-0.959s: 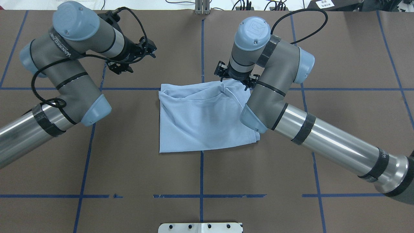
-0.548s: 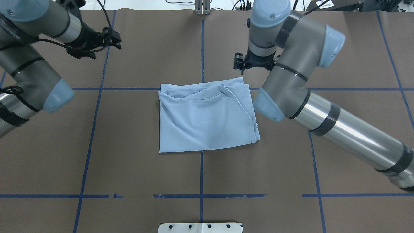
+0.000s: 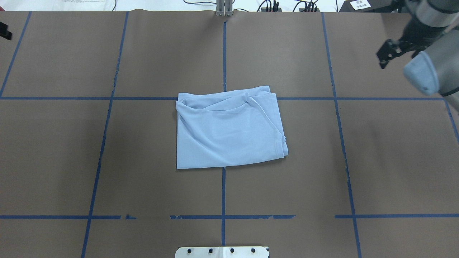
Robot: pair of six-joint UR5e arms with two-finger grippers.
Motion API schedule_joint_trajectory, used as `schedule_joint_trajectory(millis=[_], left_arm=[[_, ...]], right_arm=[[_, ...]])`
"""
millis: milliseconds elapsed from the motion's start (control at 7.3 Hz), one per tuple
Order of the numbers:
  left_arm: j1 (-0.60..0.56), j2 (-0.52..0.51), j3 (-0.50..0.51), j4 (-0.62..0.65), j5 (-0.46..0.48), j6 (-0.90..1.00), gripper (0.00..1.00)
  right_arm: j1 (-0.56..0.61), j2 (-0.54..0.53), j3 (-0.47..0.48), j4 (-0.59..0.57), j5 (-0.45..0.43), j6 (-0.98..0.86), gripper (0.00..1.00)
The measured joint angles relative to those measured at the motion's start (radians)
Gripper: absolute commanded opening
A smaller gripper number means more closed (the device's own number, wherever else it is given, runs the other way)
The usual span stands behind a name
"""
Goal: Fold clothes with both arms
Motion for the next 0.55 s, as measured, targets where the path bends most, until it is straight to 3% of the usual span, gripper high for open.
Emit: schedule_joint_trajectory(millis=[274, 548], left_arm=[[-0.146, 0.12, 0.002, 0.024, -0.067, 0.362, 1.0], [-0.195, 0.254, -0.031, 0.02, -0.068, 0.501, 1.0]], right_arm=[[0.161, -0.187, -0.007, 0.046, 0.111, -0.231, 1.0], [0.23, -0.276, -0.001, 0.082, 0.164, -0.283, 1.0]])
